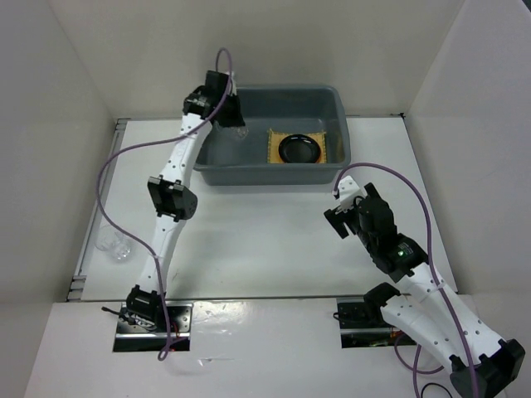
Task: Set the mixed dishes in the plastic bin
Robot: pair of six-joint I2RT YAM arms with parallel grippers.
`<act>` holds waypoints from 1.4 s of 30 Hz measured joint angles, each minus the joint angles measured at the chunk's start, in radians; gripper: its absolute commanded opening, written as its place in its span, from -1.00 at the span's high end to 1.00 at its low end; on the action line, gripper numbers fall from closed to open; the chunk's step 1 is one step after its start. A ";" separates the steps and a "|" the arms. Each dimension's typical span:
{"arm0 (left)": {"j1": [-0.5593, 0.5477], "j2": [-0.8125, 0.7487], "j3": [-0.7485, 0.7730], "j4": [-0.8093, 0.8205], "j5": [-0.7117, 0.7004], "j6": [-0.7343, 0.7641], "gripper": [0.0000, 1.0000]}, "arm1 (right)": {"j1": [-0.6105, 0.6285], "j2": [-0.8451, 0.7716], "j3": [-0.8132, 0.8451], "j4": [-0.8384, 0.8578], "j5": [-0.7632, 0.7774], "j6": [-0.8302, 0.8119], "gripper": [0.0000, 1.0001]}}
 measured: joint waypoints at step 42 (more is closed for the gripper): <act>0.072 -1.092 -1.154 -0.014 -0.912 -0.431 -1.00 | 0.151 0.008 0.000 0.002 0.011 -0.003 -0.97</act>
